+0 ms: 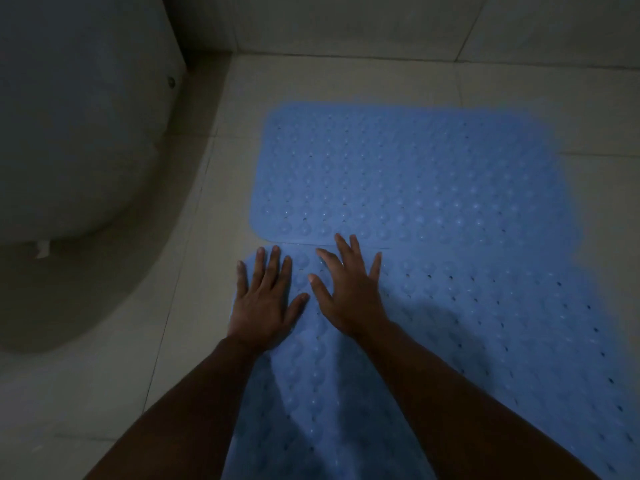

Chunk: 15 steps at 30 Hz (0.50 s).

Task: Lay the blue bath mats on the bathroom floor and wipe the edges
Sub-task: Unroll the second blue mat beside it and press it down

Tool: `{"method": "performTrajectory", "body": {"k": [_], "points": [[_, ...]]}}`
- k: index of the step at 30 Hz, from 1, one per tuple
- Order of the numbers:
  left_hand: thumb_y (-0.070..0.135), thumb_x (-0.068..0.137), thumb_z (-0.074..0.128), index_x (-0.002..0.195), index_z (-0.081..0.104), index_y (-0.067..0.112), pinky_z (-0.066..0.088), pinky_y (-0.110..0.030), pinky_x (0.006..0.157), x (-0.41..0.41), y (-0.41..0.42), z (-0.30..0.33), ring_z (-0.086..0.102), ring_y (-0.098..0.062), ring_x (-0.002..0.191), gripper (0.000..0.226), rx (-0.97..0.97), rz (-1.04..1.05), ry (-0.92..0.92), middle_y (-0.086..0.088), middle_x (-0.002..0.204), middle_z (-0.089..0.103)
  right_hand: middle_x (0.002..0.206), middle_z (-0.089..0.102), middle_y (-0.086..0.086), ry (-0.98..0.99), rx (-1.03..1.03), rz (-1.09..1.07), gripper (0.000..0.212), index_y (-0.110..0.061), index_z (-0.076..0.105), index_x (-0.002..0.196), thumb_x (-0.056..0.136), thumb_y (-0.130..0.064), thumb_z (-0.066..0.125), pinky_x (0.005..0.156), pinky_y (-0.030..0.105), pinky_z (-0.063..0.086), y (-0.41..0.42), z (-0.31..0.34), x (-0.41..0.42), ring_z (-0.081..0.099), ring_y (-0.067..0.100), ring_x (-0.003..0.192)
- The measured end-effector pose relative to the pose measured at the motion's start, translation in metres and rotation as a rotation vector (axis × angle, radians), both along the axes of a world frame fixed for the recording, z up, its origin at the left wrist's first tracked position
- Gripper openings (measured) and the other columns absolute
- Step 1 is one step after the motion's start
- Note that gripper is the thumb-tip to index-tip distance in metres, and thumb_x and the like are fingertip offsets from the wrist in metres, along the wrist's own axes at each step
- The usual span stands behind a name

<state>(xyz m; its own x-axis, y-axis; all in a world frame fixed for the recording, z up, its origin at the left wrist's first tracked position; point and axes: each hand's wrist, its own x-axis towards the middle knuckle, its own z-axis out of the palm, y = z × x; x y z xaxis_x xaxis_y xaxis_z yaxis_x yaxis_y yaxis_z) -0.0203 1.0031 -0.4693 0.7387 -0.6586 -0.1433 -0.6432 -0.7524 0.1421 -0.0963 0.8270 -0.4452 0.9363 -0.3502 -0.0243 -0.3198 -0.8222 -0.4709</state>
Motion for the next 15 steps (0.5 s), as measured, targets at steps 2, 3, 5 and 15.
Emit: {"method": "performTrajectory", "body": {"k": [2, 3, 5, 15], "points": [[0.07, 0.101, 0.025, 0.163, 0.014, 0.013, 0.002, -0.06, 0.126, 0.002, 0.002, -0.003, -0.014, -0.025, 0.157, 0.085, 0.015, -0.036, -0.026, -0.008, 0.171, -0.003, 0.167, 0.022, 0.002, 0.001, 0.007, 0.006, 0.056, -0.029, 0.047, 0.146, 0.096, -0.055, 0.04, 0.12, 0.067, -0.002, -0.002, -0.002, 0.008, 0.004, 0.022, 0.157], [0.07, 0.1, 0.025, 0.163, 0.012, 0.012, 0.004, -0.06, 0.126, 0.002, 0.003, -0.003, -0.013, -0.026, 0.157, 0.087, 0.031, -0.047, -0.042, -0.009, 0.171, -0.003, 0.167, 0.022, 0.002, 0.0, 0.01, 0.009, 0.056, -0.029, 0.048, 0.145, 0.096, -0.055, 0.039, 0.12, 0.067, -0.001, -0.005, -0.002, 0.011, 0.004, 0.022, 0.157], [0.069, 0.1, 0.025, 0.163, 0.01, 0.01, 0.006, -0.06, 0.125, 0.002, 0.004, -0.002, -0.012, -0.026, 0.158, 0.088, 0.041, -0.054, -0.062, -0.01, 0.171, -0.004, 0.166, 0.023, 0.002, -0.009, 0.002, 0.009, 0.055, -0.03, 0.048, 0.144, 0.096, -0.055, 0.038, 0.12, 0.067, 0.0, -0.011, -0.001, 0.016, 0.005, 0.023, 0.157], [0.062, 0.103, 0.025, 0.162, 0.013, 0.009, 0.004, -0.052, 0.128, 0.004, 0.002, 0.003, -0.003, -0.019, 0.158, 0.081, -0.021, -0.064, 0.025, -0.007, 0.171, 0.004, 0.165, 0.028, 0.003, -0.042, -0.005, -0.004, 0.05, -0.03, 0.05, 0.143, 0.098, -0.051, 0.044, 0.121, 0.065, -0.002, -0.025, -0.003, 0.018, 0.007, 0.022, 0.157]]}}
